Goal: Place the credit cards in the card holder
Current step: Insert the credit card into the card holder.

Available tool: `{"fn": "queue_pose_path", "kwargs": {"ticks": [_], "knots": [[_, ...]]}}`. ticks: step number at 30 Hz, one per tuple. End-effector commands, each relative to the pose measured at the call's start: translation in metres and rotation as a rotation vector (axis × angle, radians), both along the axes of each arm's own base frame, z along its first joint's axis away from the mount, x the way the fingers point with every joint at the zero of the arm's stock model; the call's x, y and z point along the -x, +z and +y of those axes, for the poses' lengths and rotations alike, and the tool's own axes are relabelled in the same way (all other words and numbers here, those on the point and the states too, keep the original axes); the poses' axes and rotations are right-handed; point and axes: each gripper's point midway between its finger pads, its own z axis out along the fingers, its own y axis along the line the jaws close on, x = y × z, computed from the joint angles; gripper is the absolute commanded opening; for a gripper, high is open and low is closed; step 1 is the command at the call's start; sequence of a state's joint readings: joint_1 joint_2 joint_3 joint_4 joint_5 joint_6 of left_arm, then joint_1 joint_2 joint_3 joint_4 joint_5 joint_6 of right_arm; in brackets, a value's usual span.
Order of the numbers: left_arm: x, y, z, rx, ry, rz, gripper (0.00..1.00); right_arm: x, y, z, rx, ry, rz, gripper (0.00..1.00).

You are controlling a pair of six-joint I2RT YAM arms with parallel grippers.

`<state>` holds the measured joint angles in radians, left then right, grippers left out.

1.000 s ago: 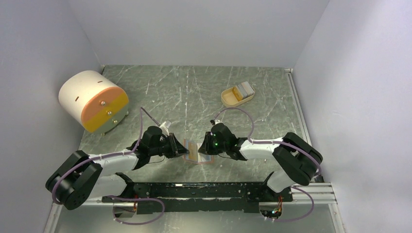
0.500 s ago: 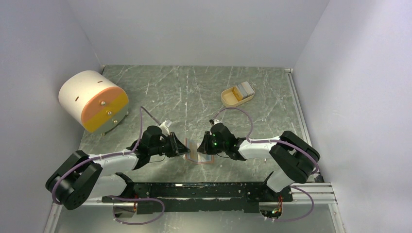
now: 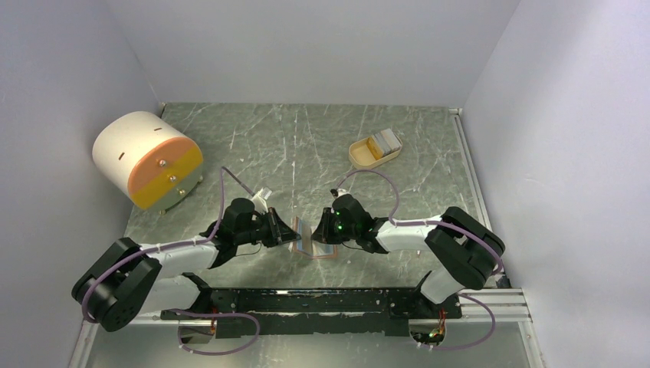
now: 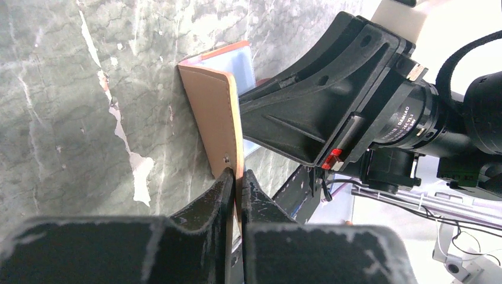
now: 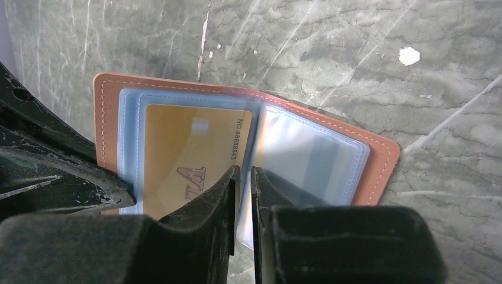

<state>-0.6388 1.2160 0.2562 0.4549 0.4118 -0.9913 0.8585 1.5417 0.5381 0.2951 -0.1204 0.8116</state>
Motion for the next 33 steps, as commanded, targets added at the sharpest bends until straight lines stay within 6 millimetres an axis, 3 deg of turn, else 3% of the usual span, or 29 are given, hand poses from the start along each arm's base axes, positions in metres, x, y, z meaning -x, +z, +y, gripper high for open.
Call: {"fn": "queue_pose_path", "kwargs": {"ticks": [1,11,24,33], "knots": [[-0.003,0.013,-0.009,0.042,-0.032,-0.056,0.09,0.003,-0.012,-0.012,0.046,-0.021,0.015,0.17],[0.003,0.022,-0.018,0.125,-0.093,-0.081,0.09,0.004,-0.014,-0.010,0.040,-0.015,0.021,0.17],[-0.004,-0.014,-0.009,-0.028,-0.031,0.025,0.09,0.004,-0.011,-0.013,0.037,-0.021,0.010,0.18],[-0.006,-0.030,-0.002,-0.134,0.006,0.071,0.18,0.004,-0.012,-0.014,0.045,-0.020,0.008,0.20]]}}
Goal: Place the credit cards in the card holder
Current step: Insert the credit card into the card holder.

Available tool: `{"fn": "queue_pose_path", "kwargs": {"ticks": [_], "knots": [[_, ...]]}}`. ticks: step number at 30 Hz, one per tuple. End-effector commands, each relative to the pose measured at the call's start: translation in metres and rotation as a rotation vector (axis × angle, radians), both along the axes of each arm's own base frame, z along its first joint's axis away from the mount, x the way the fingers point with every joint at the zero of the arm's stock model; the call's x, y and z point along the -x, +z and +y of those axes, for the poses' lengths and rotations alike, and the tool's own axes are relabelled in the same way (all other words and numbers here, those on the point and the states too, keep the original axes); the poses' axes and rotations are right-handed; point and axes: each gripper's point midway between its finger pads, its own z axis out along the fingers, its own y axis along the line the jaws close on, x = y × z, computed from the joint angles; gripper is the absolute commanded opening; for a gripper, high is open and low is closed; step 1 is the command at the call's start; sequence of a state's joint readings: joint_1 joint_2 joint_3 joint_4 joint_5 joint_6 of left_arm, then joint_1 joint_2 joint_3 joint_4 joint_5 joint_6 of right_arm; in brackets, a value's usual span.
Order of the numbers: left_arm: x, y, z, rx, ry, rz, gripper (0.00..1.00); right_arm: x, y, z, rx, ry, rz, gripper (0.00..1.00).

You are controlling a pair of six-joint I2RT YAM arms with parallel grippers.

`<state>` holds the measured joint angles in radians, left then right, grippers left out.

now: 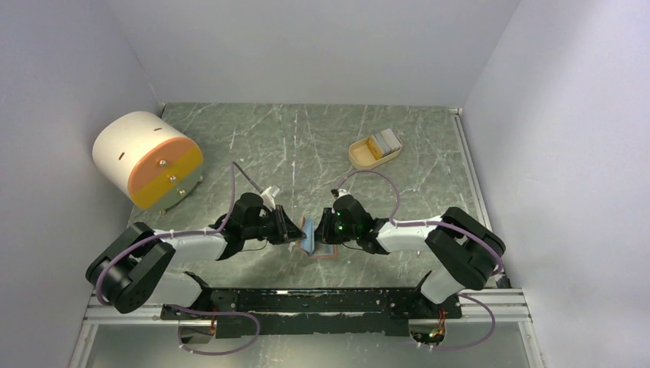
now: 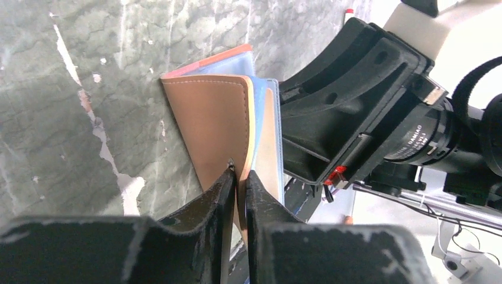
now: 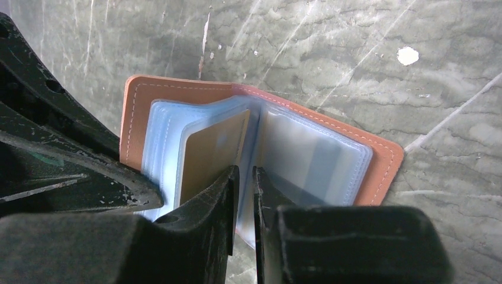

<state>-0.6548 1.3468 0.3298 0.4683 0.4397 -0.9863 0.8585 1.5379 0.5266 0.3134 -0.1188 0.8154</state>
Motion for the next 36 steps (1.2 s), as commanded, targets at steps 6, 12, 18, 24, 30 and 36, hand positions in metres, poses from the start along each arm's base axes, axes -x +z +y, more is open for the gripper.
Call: {"fn": "queue_pose_path", "kwargs": {"ticks": [6,12,18,24,30,36], "knots": [[0.001,-0.024,0.019,-0.132,0.065,0.029,0.21,0.000,-0.007,-0.018,0.068,-0.032,-0.009,0.21],[-0.004,-0.016,0.020,-0.146,0.079,-0.002,0.22,-0.001,-0.004,-0.020,0.071,-0.045,-0.019,0.27],[-0.005,-0.005,0.010,-0.094,0.048,-0.020,0.23,0.001,-0.009,-0.017,0.070,-0.031,-0.002,0.26],[-0.007,0.004,0.009,-0.087,0.046,-0.043,0.24,-0.005,-0.001,-0.030,0.141,-0.071,-0.026,0.29],[-0.008,0.006,0.009,-0.092,0.047,-0.048,0.19,-0.018,0.029,-0.058,0.211,-0.160,-0.103,0.39],[-0.009,0.002,0.012,-0.112,0.065,-0.042,0.12,-0.025,0.071,-0.048,0.133,-0.143,-0.179,0.44]]}}
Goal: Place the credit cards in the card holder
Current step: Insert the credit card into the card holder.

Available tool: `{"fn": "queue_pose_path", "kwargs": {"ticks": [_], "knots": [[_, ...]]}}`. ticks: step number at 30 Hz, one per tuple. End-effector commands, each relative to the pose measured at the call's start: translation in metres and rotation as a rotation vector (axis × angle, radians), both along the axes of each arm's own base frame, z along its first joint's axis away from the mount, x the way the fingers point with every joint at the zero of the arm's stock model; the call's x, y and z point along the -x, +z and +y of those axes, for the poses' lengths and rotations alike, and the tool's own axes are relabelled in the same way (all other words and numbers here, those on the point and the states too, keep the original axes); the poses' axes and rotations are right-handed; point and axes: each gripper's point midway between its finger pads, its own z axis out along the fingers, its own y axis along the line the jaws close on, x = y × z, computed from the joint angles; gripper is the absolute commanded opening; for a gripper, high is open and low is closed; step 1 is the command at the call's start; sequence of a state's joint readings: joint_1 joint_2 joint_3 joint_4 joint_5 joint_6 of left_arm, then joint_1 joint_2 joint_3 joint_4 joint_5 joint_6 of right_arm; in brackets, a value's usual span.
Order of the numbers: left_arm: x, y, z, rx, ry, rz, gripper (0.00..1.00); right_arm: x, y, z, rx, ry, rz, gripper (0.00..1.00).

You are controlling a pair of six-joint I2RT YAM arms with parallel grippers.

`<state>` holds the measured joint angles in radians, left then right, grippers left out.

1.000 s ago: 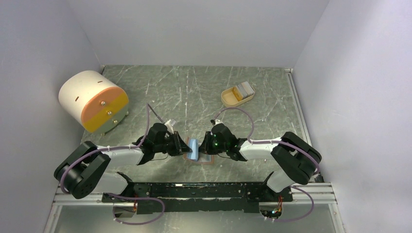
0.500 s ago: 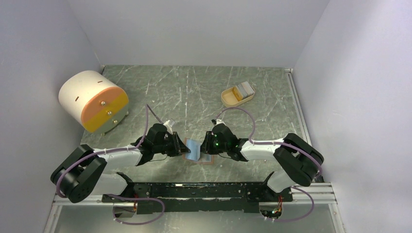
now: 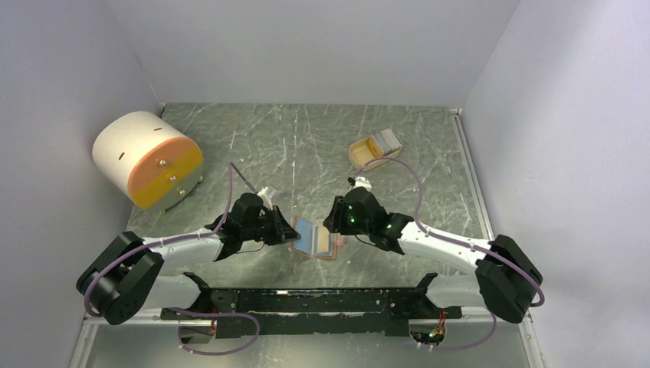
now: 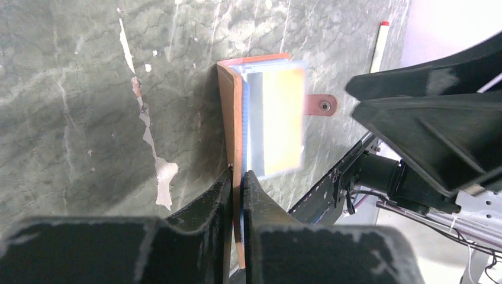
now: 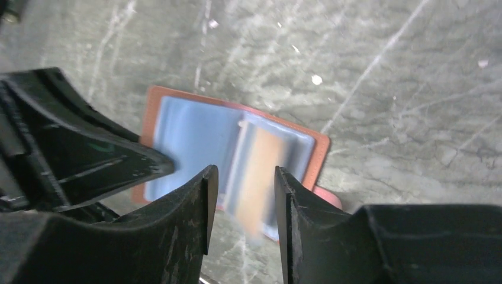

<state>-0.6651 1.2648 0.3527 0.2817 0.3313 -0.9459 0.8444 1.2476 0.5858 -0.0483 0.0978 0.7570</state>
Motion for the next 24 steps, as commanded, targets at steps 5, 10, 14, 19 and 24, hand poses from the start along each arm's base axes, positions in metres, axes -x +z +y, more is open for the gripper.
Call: {"fn": "queue_pose_path", "kwargs": {"ticks": [5,10,14,19,24], "knots": [[-0.006,-0.002,0.000,-0.029,0.026,-0.006,0.09,-0.009,0.015,0.010,0.014,0.045,-0.028,0.45],[-0.006,0.000,0.001,-0.029,0.033,-0.009,0.10,-0.002,-0.013,0.018,0.019,0.086,0.037,0.40],[-0.006,0.003,0.003,-0.018,0.047,-0.025,0.18,-0.004,-0.033,0.016,0.084,0.092,0.069,0.39],[-0.004,0.008,0.003,0.000,0.036,-0.043,0.24,-0.010,-0.041,0.006,0.156,0.068,0.066,0.42],[-0.002,0.004,0.005,-0.015,0.032,-0.038,0.22,-0.032,-0.018,-0.002,0.184,0.057,0.003,0.44]]}}
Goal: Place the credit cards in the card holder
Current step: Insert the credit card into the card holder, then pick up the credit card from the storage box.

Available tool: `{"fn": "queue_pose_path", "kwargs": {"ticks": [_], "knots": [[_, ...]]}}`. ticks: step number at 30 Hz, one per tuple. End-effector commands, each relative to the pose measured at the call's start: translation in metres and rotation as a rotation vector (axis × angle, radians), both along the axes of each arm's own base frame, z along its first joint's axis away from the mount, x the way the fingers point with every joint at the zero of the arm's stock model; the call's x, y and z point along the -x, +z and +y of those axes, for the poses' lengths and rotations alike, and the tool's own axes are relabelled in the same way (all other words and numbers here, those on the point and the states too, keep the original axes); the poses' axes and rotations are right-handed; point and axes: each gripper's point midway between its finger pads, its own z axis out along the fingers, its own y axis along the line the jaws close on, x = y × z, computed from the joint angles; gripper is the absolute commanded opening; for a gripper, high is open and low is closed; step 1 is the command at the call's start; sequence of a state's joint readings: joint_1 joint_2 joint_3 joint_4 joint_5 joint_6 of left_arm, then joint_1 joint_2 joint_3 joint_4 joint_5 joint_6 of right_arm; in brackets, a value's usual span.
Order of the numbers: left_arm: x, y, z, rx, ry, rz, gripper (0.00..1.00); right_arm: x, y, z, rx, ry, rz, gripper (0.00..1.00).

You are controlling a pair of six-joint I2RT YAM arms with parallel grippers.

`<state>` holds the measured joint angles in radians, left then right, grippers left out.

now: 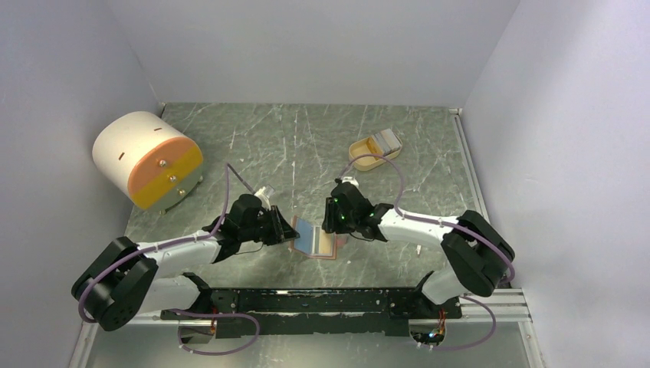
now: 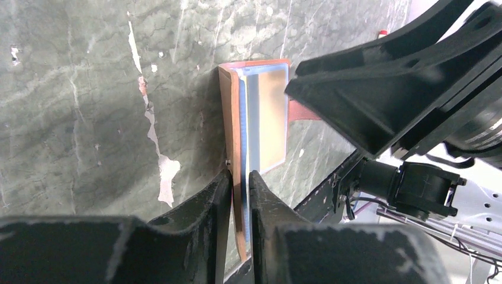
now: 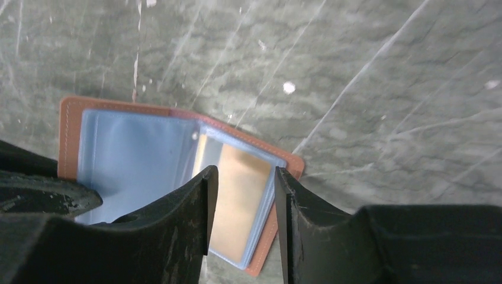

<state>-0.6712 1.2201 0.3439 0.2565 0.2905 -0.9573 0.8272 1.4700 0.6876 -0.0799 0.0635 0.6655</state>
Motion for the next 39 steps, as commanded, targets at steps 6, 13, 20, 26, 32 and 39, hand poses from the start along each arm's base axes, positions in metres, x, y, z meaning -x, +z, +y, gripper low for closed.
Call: {"fn": "queue_pose_path", "kwargs": {"ticks": [6,13,20,26,32,39], "knots": [[0.001,-0.001,0.004,-0.033,-0.002,-0.026,0.24,-0.069,0.052,-0.038,0.133,-0.027,-0.176,0.51],[0.002,-0.001,0.007,-0.034,-0.007,-0.043,0.24,-0.146,0.086,-0.102,0.353,-0.208,-0.287,0.63],[0.005,-0.001,0.002,-0.016,-0.043,-0.052,0.23,-0.221,0.106,-0.142,0.658,-0.277,-0.332,0.68],[0.006,0.000,0.001,-0.006,-0.057,-0.063,0.23,-0.263,0.086,-0.173,0.859,-0.303,-0.292,0.70],[0.007,0.002,0.001,-0.003,-0.062,-0.070,0.23,-0.281,0.066,-0.193,0.923,-0.273,-0.241,0.74],[0.007,0.003,0.002,0.004,-0.054,-0.073,0.23,-0.289,0.051,-0.188,0.881,-0.216,-0.223,0.75]]}}
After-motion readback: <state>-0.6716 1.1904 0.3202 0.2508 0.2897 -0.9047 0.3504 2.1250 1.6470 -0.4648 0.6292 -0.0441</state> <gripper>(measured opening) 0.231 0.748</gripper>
